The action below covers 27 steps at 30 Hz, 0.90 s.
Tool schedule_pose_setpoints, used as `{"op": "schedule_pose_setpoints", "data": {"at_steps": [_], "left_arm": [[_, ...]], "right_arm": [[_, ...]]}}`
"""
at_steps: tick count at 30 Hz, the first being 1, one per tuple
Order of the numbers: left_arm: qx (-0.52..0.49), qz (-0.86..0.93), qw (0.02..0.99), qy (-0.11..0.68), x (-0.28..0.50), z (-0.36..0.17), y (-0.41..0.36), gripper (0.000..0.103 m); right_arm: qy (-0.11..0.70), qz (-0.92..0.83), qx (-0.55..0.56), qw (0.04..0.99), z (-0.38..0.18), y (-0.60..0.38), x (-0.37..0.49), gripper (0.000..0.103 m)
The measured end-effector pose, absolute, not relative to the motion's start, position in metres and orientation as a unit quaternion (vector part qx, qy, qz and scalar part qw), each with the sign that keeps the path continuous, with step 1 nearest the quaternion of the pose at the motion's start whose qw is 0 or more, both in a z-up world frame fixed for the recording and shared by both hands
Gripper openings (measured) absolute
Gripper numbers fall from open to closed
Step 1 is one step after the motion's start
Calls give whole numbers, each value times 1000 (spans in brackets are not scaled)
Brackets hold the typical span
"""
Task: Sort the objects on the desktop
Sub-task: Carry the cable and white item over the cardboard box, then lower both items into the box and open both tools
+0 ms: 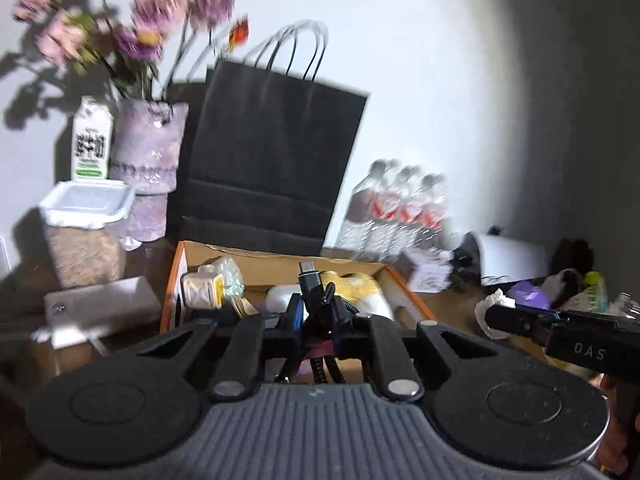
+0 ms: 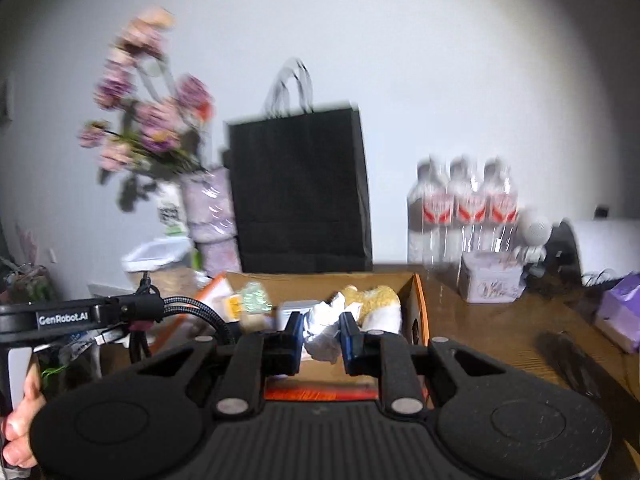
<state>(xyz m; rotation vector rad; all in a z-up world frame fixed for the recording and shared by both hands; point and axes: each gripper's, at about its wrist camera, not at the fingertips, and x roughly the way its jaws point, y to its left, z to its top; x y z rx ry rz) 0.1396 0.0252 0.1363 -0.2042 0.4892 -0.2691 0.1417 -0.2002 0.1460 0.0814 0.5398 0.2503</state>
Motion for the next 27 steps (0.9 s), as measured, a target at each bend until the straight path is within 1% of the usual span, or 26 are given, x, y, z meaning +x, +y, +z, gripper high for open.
{"op": "schedule_pose_setpoints", "data": {"at_steps": [2, 4, 6, 9, 13, 14, 15, 16, 17, 18, 19, 21, 23, 24, 27], "left_arm": [[-97, -135, 943, 288, 187, 125, 24, 14], [-96, -137, 924, 343, 229, 108, 24, 14], [-87, -125, 913, 379, 259, 91, 24, 14], [-59, -111, 907, 403, 285, 75, 21, 15], [4, -104, 903, 418, 296, 64, 8, 17], [21, -105, 904, 415, 294, 63, 5, 23], [31, -109, 907, 407, 290, 64, 4, 28], [37, -111, 909, 400, 287, 66, 4, 40], [42, -112, 910, 398, 284, 68, 4, 48], [47, -112, 910, 396, 281, 69, 5, 49], [48, -110, 910, 397, 279, 71, 5, 49], [44, -107, 912, 394, 275, 77, 9, 51], [30, -98, 917, 385, 269, 84, 14, 63], [23, -88, 921, 379, 265, 88, 17, 64], [3, -71, 927, 367, 251, 100, 22, 65]], "right_arm": [[329, 125, 43, 935, 130, -196, 191, 18], [380, 132, 47, 914, 110, -192, 230, 18], [421, 121, 39, 898, 90, -185, 259, 18], [458, 109, 0, 883, 66, -169, 285, 18], [485, 114, 1, 867, 44, -160, 303, 20], [485, 117, 9, 867, 42, -159, 305, 23], [485, 120, 14, 866, 40, -157, 306, 24], [484, 122, 16, 866, 41, -156, 306, 26], [481, 122, 20, 868, 41, -156, 305, 35], [476, 119, 24, 871, 44, -157, 303, 45], [466, 114, 28, 877, 48, -158, 300, 48], [449, 111, 28, 886, 58, -161, 291, 50], [439, 109, 27, 891, 68, -165, 282, 52], [435, 109, 26, 893, 73, -167, 277, 56], [417, 103, 27, 903, 89, -171, 257, 59]]}}
